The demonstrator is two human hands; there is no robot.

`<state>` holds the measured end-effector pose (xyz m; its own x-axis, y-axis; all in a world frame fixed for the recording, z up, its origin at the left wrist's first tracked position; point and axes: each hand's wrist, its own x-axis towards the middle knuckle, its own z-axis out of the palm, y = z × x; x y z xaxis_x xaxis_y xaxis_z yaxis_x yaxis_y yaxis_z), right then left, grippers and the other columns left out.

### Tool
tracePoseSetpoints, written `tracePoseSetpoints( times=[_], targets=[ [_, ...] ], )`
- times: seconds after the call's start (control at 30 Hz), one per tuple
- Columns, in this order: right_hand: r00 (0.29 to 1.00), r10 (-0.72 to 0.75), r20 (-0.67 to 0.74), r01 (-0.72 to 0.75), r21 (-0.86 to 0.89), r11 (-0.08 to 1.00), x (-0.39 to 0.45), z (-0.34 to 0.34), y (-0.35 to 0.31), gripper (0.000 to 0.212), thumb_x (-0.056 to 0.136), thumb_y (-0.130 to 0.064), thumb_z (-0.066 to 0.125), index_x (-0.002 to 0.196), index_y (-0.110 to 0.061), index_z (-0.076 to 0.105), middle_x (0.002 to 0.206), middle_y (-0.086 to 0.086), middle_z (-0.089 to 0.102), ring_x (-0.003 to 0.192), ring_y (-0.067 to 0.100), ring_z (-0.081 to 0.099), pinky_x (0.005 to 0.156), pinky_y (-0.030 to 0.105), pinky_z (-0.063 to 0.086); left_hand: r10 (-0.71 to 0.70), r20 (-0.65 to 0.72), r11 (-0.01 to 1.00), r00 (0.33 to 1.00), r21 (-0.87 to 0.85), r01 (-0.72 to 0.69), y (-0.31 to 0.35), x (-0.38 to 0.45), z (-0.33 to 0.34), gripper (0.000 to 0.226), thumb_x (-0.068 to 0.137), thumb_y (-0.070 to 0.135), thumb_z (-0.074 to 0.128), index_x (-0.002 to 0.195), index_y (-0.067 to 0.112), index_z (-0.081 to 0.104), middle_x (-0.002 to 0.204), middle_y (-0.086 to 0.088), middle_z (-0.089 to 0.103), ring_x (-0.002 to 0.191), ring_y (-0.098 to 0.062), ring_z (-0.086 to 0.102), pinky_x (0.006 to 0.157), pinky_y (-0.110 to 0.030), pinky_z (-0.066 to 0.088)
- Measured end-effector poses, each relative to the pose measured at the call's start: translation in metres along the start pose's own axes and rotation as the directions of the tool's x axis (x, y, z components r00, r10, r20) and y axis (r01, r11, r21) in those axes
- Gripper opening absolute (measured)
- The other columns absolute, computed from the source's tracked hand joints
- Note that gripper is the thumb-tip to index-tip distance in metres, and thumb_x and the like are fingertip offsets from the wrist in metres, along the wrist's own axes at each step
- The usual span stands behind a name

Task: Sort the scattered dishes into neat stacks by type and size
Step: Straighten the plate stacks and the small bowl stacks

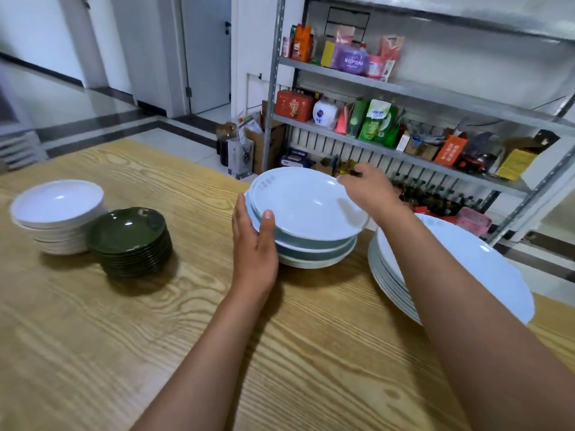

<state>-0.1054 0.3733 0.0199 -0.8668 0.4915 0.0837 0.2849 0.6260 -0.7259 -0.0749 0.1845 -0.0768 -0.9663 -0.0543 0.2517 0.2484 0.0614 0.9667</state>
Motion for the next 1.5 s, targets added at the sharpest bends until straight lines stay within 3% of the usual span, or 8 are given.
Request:
tracePoseSetpoints(
  times=[0.1,0.17,0.3,0.5,0.67,0.97,1.27,1.5],
  targets=[
    [0.986,0.098,0.131,-0.093,-0.045,0.995,0.026,0.004,-0.009,0.037,0.091,-0.037,0.060,0.117,-0.011,0.062,0.115,0.005,0.063,0.081,0.017,0.058,0.069,0.032,0.050,0.019,-0.002,1.000,1.000,0.013,-0.019,-0.003,0.000,0.001,0.064,0.096,0.048,0.038,0.151,0.028,0.012,0.154,0.010,0.017,0.133,0.002,0.018,0.102,-0.016,0.016],
    [0.974,0.107,0.200,-0.083,-0.126,0.989,0.031,0.007,-0.011,0.038,0.090,-0.036,0.063,0.116,-0.009,0.063,0.106,0.004,0.060,0.074,0.012,0.053,0.073,0.033,0.049,0.004,0.015,1.000,1.000,-0.008,-0.004,-0.005,0.001,0.001,0.069,0.094,0.051,0.038,0.151,0.028,0.007,0.155,0.011,0.014,0.135,0.002,0.016,0.106,-0.019,0.017],
    [0.968,0.063,0.243,-0.013,-0.203,0.979,0.035,0.011,-0.008,0.050,0.089,-0.035,0.064,0.127,-0.002,0.057,0.133,0.013,0.054,0.109,0.028,0.056,0.097,0.043,0.046,-0.038,0.074,0.999,0.997,-0.018,0.039,-0.008,-0.001,0.002,0.078,0.089,0.064,0.033,0.150,0.032,-0.003,0.158,0.014,0.001,0.142,-0.001,0.003,0.116,-0.029,0.010],
    [0.928,0.161,0.336,-0.109,-0.167,0.980,0.043,0.011,-0.001,0.055,0.085,-0.040,0.070,0.130,-0.010,0.056,0.130,0.006,0.056,0.106,0.027,0.059,0.084,0.036,0.048,-0.002,0.119,0.996,0.993,0.092,-0.009,-0.008,-0.001,0.005,0.082,0.088,0.062,0.029,0.152,0.022,-0.005,0.158,0.012,-0.011,0.133,0.010,-0.009,0.108,-0.017,-0.001],
    [0.906,0.189,0.380,-0.091,-0.261,0.961,0.037,0.014,0.003,0.059,0.079,-0.049,0.070,0.123,-0.012,0.058,0.123,0.005,0.058,0.103,0.027,0.060,0.078,0.038,0.050,-0.079,0.073,0.996,0.994,-0.020,0.081,-0.009,0.003,0.005,0.088,0.083,0.074,0.032,0.151,0.028,0.003,0.158,0.009,0.007,0.144,-0.005,0.007,0.119,-0.034,0.011],
    [0.900,0.138,0.413,0.021,-0.359,0.933,0.027,0.008,-0.016,0.050,0.093,-0.041,0.056,0.136,-0.016,0.050,0.134,0.004,0.048,0.108,0.026,0.053,0.071,0.036,0.047,-0.066,-0.026,0.998,0.997,-0.022,0.065,-0.006,0.005,0.005,0.070,0.096,0.048,0.039,0.152,0.024,0.005,0.159,0.006,0.007,0.144,-0.006,0.006,0.116,-0.028,0.008],
    [0.898,0.045,0.439,0.112,-0.324,0.939,0.019,0.013,-0.009,0.072,0.086,-0.021,0.070,0.147,-0.019,0.034,0.153,0.003,0.032,0.136,0.027,0.035,0.106,0.037,0.037,-0.117,-0.051,0.985,0.992,-0.131,0.110,-0.003,0.005,0.004,0.038,0.101,0.028,0.036,0.138,0.021,0.036,0.140,0.007,0.042,0.122,-0.007,0.040,0.095,-0.021,0.029],
    [0.909,0.108,0.402,0.077,-0.418,0.905,0.013,-0.008,-0.006,0.065,0.087,-0.022,0.068,0.145,-0.022,0.038,0.147,0.002,0.037,0.128,0.027,0.041,0.082,0.035,0.037,0.004,0.009,0.999,1.000,-0.032,-0.004,-0.014,0.005,0.004,0.028,0.100,0.032,0.037,0.124,0.020,0.044,0.128,0.001,0.050,0.111,-0.010,0.048,0.086,-0.023,0.036]
  ],
)
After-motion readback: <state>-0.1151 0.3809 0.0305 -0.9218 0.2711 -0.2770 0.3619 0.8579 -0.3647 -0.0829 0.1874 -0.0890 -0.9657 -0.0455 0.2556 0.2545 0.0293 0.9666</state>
